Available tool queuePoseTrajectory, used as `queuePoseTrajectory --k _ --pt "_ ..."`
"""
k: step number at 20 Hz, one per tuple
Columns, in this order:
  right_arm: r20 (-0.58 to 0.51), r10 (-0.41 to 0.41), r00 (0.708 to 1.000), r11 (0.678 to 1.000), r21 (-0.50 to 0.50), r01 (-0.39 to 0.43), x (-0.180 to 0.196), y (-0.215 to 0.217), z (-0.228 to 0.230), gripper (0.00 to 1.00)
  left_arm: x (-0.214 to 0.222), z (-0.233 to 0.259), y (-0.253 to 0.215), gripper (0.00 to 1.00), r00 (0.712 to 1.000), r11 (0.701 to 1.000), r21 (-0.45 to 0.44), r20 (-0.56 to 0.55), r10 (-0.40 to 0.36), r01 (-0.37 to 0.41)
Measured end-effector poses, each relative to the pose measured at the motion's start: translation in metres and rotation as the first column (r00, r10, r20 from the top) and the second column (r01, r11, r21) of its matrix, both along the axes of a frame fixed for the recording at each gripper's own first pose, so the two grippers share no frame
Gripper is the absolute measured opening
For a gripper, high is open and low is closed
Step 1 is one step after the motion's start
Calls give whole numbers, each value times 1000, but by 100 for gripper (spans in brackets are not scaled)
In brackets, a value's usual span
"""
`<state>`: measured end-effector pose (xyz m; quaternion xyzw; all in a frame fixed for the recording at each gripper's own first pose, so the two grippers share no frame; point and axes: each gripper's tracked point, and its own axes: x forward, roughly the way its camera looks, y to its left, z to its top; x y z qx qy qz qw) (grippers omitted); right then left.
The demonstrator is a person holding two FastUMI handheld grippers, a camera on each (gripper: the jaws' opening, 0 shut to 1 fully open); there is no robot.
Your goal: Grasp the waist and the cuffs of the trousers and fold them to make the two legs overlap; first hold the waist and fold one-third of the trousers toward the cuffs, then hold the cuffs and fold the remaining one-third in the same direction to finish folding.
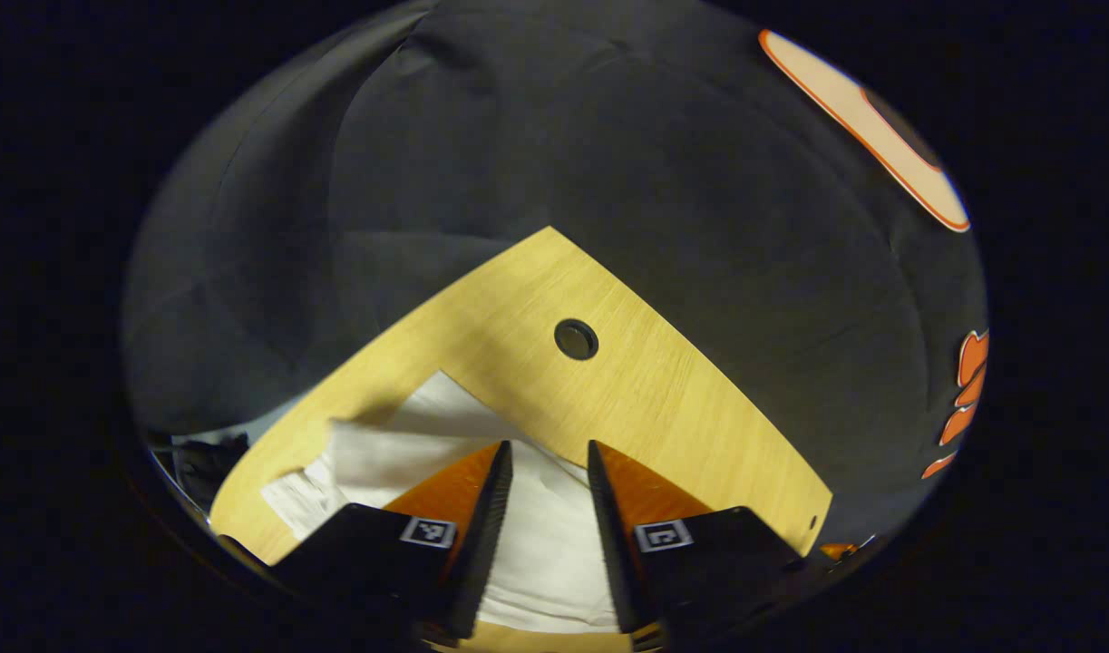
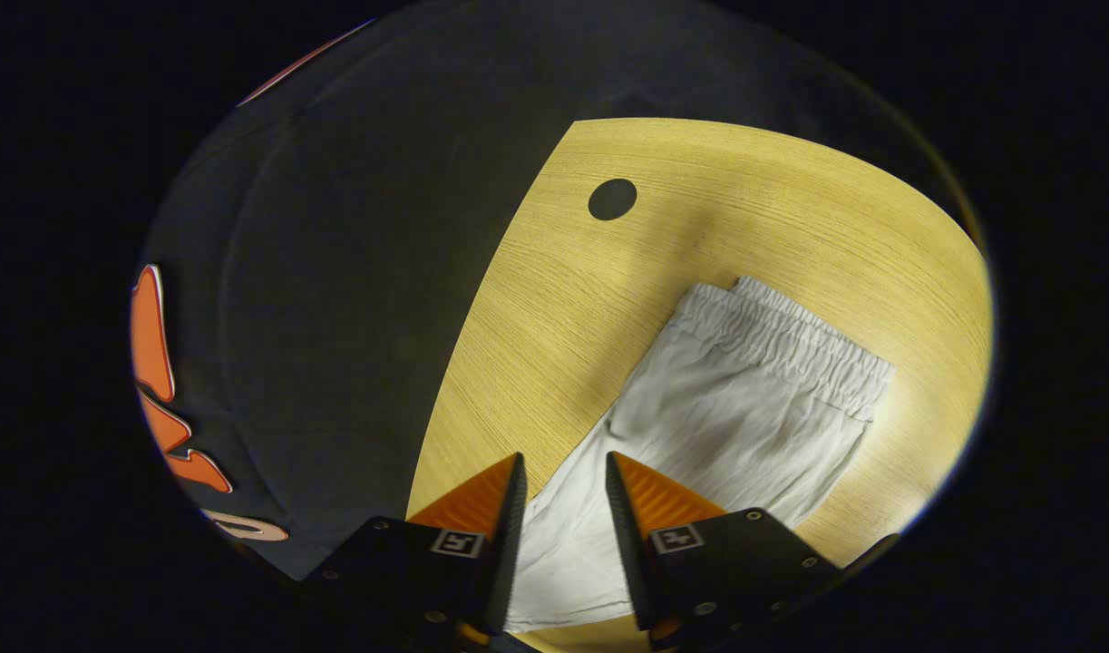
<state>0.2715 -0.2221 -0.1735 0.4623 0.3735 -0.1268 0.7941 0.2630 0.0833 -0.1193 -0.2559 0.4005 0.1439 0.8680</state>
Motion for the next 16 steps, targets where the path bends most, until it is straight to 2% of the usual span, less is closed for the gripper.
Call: queuePoseTrajectory --k 1,2,3,4,7,10,13,16 --pt "0 8 1000 1000 -13 -8 -2 -1 3 63 2 8 3 61 1000 999 34 20 -3 3" --pt "2 13 1000 999 -30 -13 -6 -3 5 84 -1 19 8 81 1000 997 82 29 7 -9" --pt "11 17 1000 998 -54 -17 -12 -9 10 91 0 25 14 100 999 991 134 37 15 -20" --pt "31 23 999 997 -75 -21 -15 -13 15 99 0 36 18 100 999 984 178 51 6 -15" --pt "87 30 996 991 -134 -18 -26 -30 33 98 -7 64 14 100 994 961 278 108 -33 2" --pt "103 -1 995 983 -183 20 -43 -60 38 98 -4 90 2 100 986 916 402 156 -65 -3" --pt "75 -46 996 979 -194 60 -63 -86 19 98 -9 95 -3 100 970 890 457 218 -105 -7" --pt "33 -97 995 977 -186 102 -81 -111 -7 98 -11 102 -8 100 948 886 464 285 -142 -7"
